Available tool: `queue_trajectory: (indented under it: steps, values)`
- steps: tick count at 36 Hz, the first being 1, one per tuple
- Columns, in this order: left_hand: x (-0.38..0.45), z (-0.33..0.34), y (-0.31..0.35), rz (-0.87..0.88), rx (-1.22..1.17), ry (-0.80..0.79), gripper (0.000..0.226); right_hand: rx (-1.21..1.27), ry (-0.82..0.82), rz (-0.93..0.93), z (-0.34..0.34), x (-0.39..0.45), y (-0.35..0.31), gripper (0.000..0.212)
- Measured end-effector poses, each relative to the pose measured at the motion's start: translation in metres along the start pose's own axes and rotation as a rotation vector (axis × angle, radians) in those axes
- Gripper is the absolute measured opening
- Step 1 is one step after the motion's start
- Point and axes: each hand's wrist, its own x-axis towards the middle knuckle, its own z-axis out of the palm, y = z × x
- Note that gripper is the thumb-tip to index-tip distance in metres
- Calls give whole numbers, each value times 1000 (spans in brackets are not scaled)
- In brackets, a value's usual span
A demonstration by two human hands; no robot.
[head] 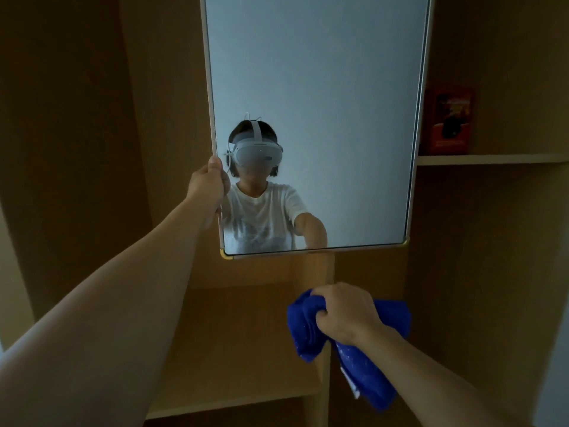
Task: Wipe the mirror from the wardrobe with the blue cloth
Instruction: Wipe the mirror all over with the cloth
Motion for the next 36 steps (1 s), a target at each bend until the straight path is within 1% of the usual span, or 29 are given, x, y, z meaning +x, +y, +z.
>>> queue_trajectory:
  steps: [3,4,5,6,7,8,9,10,11,12,13,15,17,18,19,21,24,25,26,28,29,30,31,33,34,36]
  values:
    - [-7,-1,3,-12,7,26,39,163,35,91,3,2,7,17]
    - [-10,0,4,3,25,68,34,197,53,90,2,4,8,17]
    - [-14,2,3,39,85,143,26,223,65,74,1,6,8,20]
    - [-18,3,1,99,211,259,18,240,70,48,0,7,6,23]
    - [-25,3,-1,190,358,414,15,248,69,17,-1,9,5,25]
    - [-33,2,-4,322,467,544,13,248,66,-18,-1,10,3,26]
    - [-43,2,-6,489,525,590,8,244,63,-52,-1,11,1,26]
    - [-53,2,-9,653,551,534,4,242,59,-81,0,12,-1,26]
    - [-64,4,-13,790,571,408,3,242,58,-104,2,13,-4,26]
    - [-74,5,-18,884,596,254,3,249,57,-122,4,13,-5,27]
    - [-83,8,-23,937,631,109,3,261,58,-133,7,13,-7,29]
    - [-100,15,-35,958,713,-124,8,294,67,-141,14,12,-10,35]
    - [-115,25,-52,856,810,-309,21,323,77,-151,20,11,-14,43]
    - [-121,29,-62,770,861,-359,27,339,81,-158,22,11,-17,47]
    - [-125,32,-73,677,897,-366,30,359,85,-165,24,12,-18,49]
    - [-134,33,-97,488,874,-324,29,401,92,-178,27,11,-21,45]
    - [-144,35,-123,166,726,-298,25,395,74,-195,30,9,-23,42]
    - [-146,36,-128,14,652,-301,32,392,63,-199,32,8,-24,43]
    - [-145,38,-130,-165,546,-308,45,393,53,-200,35,8,-24,44]
    - [-143,39,-129,-522,273,-332,67,392,36,-188,39,7,-24,45]
    - [-141,38,-127,-646,161,-353,70,391,27,-176,42,7,-23,46]
    - [-139,35,-128,-709,102,-367,67,397,14,-160,45,6,-22,47]
    - [-135,33,-130,-727,85,-374,62,413,-5,-137,47,6,-21,49]
    - [-131,31,-134,-703,85,-373,56,458,-67,-86,52,6,-20,57]
    - [-130,31,-135,-675,92,-378,53,474,-113,-62,53,7,-20,65]
    - [-130,32,-136,-611,121,-398,48,513,-243,-16,54,7,-19,89]
